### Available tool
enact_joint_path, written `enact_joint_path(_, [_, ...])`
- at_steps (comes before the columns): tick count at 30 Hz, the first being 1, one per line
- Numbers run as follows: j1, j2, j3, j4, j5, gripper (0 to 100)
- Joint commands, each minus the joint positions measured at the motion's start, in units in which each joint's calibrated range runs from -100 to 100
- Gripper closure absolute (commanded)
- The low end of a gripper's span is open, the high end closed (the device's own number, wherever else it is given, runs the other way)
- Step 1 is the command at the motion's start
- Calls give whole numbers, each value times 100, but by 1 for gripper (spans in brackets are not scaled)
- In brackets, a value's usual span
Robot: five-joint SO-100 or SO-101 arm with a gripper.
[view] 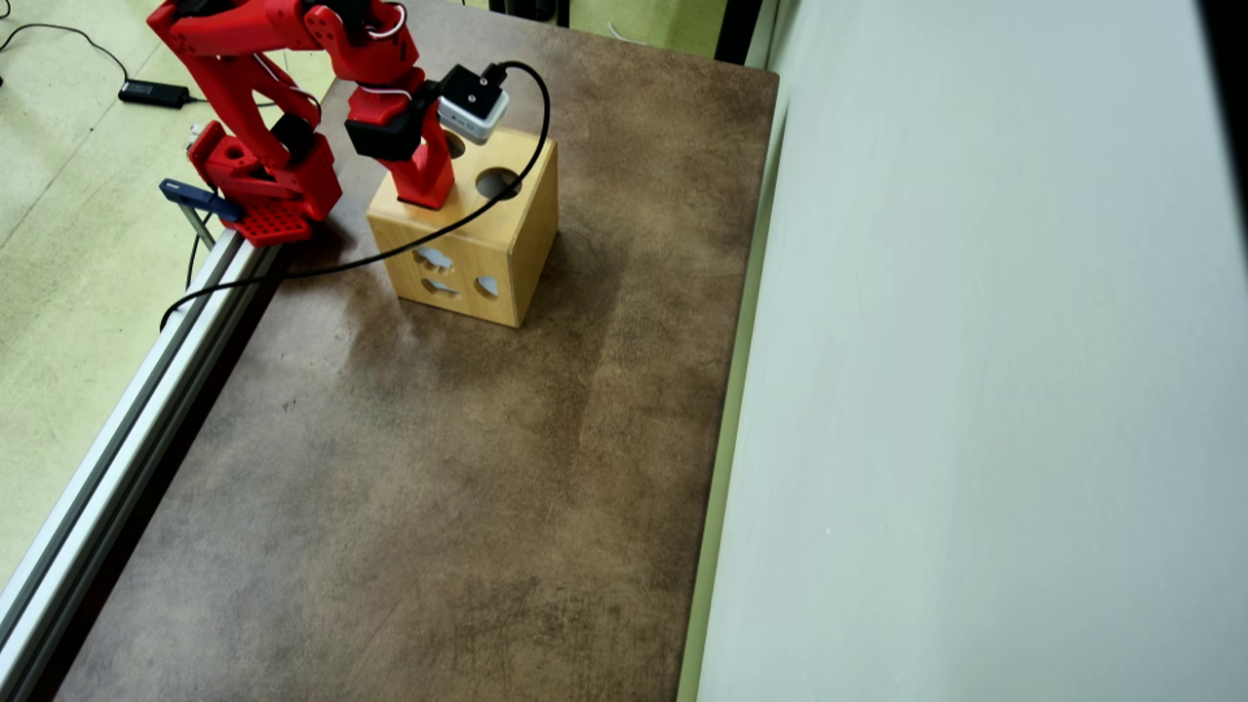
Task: Pick and place the red cube on the square hole
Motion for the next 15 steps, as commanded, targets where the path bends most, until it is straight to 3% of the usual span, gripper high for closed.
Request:
enact_joint_path(1, [-30,-27,-35,-108,5,98])
enact_joint_path(15, [0,-95,-8,-92,20,98])
